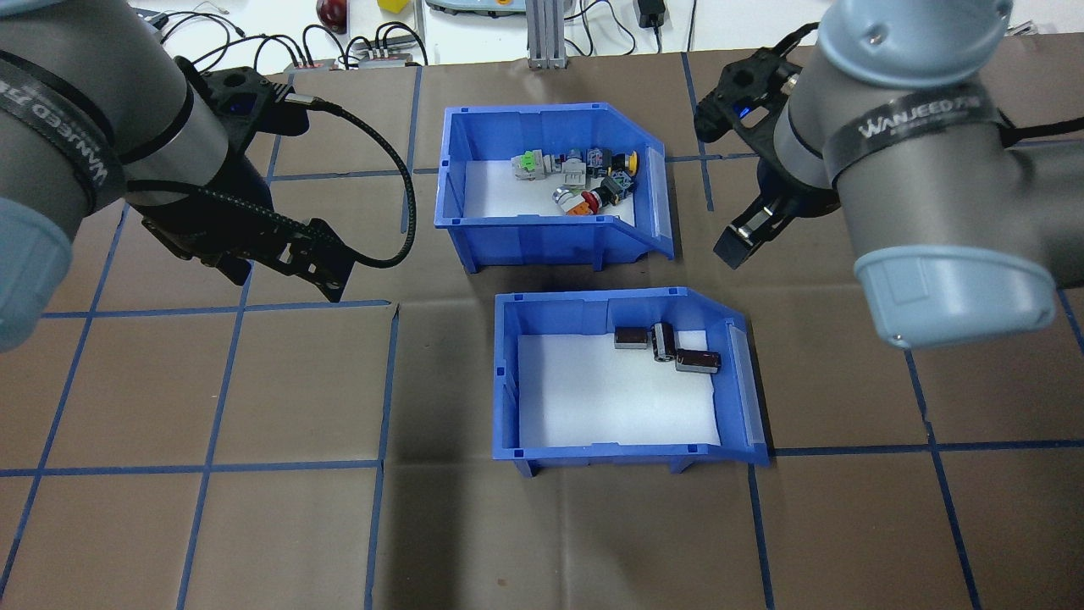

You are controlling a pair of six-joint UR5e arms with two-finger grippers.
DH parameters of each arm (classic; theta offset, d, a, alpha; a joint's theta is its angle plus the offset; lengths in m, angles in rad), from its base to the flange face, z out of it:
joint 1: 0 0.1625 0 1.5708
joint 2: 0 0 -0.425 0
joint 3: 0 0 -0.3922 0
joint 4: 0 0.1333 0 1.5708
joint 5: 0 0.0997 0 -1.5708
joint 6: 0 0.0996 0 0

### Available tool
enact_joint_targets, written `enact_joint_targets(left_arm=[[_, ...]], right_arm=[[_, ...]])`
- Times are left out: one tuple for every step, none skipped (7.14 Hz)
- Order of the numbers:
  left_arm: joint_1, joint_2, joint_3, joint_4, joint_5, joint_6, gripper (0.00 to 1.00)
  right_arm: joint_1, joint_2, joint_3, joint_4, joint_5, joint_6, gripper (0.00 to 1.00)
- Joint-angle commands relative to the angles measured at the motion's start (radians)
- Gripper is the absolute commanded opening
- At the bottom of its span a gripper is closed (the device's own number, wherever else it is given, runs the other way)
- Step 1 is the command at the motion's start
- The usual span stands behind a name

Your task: Place button box in front

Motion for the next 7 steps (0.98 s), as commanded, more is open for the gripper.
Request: enact_joint_targets(left_arm=[[0.002,-0.006,0.003,0.002,-0.002,-0.002,0.99],[0.001,-0.006,0.003,0.002,0.0,-0.004,0.99],[0.001,-0.004,0.003,0.002,-0.003,-0.004,0.99],[0.001,-0.003,0.003,0.002,-0.005,-0.004,0.99],[0.001,-0.004,0.003,0.002,-0.003,-0.004,0.99],[0.001,-0.007,0.003,0.002,-0.008,-0.005,0.99],[0.001,-0.007,0.001,0.002,-0.008,-0.005,0.99]], right_arm=[[-0.067,0.017,-0.097,0.163,0.074,0.253,1.0],[-0.087,0.043,-0.137,0.261,0.112,0.352,1.0],[-0.09,0.063,-0.169,0.32,0.116,0.407,1.0],[-0.09,0.089,-0.191,0.343,0.107,0.412,1.0],[-0.09,0.098,-0.196,0.343,0.104,0.412,1.0],[-0.09,0.098,-0.196,0.343,0.104,0.412,1.0],[-0.09,0.097,-0.196,0.343,0.104,0.412,1.0]])
